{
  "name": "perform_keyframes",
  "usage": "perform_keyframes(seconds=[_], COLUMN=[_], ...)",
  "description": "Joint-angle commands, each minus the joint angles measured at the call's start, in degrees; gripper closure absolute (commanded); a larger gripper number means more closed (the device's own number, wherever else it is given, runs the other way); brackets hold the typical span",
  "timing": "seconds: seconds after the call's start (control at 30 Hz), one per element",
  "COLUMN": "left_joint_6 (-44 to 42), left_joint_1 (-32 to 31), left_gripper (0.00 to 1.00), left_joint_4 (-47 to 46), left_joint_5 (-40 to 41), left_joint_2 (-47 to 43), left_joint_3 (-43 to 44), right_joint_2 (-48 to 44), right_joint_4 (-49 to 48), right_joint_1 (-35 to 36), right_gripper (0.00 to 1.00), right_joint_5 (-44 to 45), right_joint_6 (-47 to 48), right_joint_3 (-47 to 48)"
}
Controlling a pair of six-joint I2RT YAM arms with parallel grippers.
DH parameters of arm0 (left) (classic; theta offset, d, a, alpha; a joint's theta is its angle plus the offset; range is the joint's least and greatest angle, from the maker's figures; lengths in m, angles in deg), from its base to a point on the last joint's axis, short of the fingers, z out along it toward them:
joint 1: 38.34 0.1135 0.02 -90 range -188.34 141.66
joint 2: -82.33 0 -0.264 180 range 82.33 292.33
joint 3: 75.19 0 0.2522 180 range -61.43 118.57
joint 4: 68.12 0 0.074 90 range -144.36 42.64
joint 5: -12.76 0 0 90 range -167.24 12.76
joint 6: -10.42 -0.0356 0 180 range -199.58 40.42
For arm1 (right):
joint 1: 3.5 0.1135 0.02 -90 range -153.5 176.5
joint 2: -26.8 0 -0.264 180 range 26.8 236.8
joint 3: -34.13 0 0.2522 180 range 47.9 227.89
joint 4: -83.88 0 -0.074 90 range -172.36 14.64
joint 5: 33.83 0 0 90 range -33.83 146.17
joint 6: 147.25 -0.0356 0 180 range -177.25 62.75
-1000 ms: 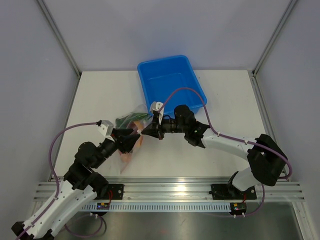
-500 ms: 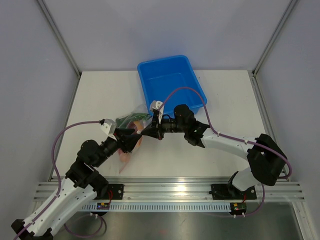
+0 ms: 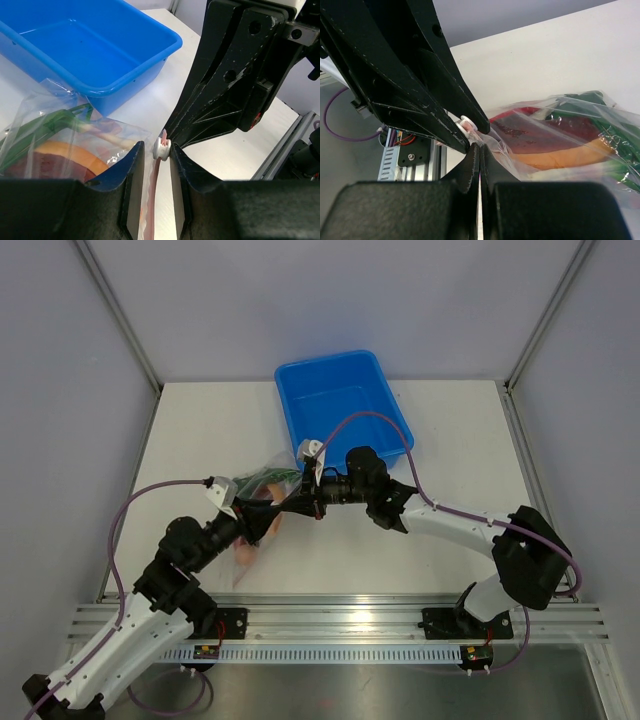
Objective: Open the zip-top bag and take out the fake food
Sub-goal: Unzip the zipper food storage bag at the center of the board.
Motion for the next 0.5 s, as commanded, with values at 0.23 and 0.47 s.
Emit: perform_keyframes(seconds=[0.23,0.47], left_joint_6=[-1.00,-1.00], left_joint_1=[-0.16,-0.16], left_gripper=[0.77,0.78], left_joint_4=[-4.70,-5.31], left_joint_5=[-2.88,-4.55], left_joint_2=[0.08,0.34], left_joint_3=[0.46,0.29], right_joint_2=[-1.09,-3.63], right_joint_4=[-2.79,-5.86], right_joint_1=[-0.07,-0.07], right_gripper=[1.00,1.00], right_joint_5=[-2.25,2.75], right_joint_6=[-2.72,-6.14], right_joint_3=[2.74,0.72])
